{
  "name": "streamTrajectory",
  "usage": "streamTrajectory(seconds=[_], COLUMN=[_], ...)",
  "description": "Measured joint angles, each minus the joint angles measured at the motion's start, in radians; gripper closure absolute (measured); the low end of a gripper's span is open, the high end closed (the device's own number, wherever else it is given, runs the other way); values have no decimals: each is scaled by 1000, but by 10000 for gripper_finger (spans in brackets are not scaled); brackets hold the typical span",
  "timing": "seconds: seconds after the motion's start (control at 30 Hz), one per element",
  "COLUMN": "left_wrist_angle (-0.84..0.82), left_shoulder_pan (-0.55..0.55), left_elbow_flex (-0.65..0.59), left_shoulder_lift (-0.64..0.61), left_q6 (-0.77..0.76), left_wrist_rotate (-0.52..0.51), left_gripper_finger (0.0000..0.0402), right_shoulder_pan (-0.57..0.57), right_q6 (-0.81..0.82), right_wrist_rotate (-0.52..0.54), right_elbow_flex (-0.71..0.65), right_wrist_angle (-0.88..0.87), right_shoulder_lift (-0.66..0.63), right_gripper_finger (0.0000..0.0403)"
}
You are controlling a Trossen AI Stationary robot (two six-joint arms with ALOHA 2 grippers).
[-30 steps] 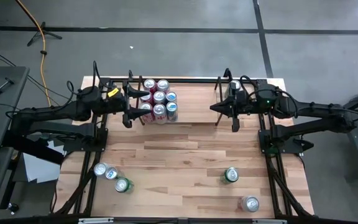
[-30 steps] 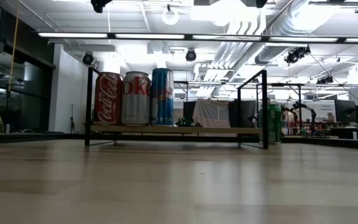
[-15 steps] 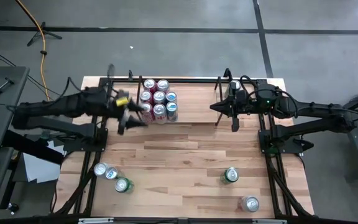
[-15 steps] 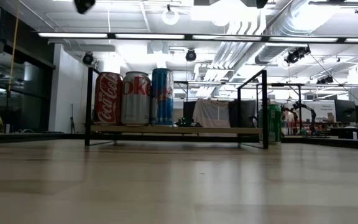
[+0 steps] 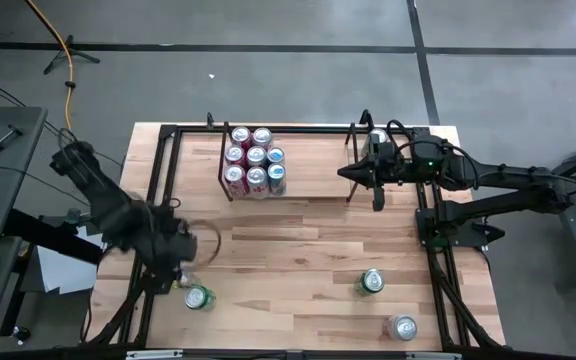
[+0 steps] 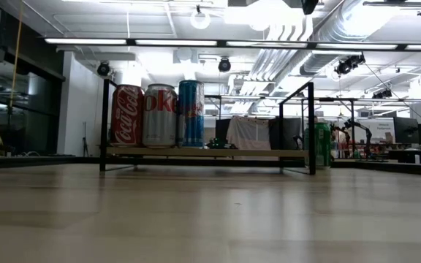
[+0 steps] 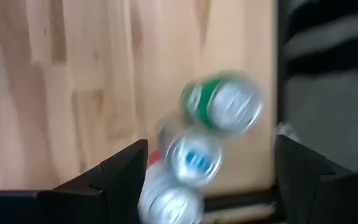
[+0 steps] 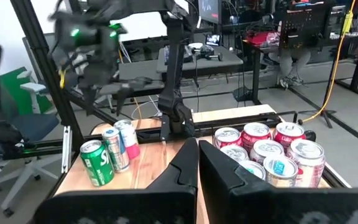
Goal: Place canned beverage on shelf
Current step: Put the blue soda can on the shelf aligned with the other blue soda cans
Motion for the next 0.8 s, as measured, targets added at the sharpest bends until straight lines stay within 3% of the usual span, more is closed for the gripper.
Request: streamTrajectory(seconds=[0.27, 0.57, 0.8], left_wrist_angle=[-46, 35, 89], left_shoulder_pan=[-140, -188, -186], left_elbow_flex=[0, -112, -175], left_shoulder_lift=[130, 135, 137], left_q6=[73, 40, 47], left_wrist_rotate=[-123, -47, -98], left_gripper_finger=[143, 143, 143], right_shoulder_pan=[0, 0, 0], right_q6=[0, 0, 0], right_wrist_rotate=[43, 43, 43], right_elbow_flex=[0, 0, 0], right_wrist_angle=[-10, -30, -31], right_shoulder_lift=[0, 0, 1], right_gripper_finger=[403, 403, 403])
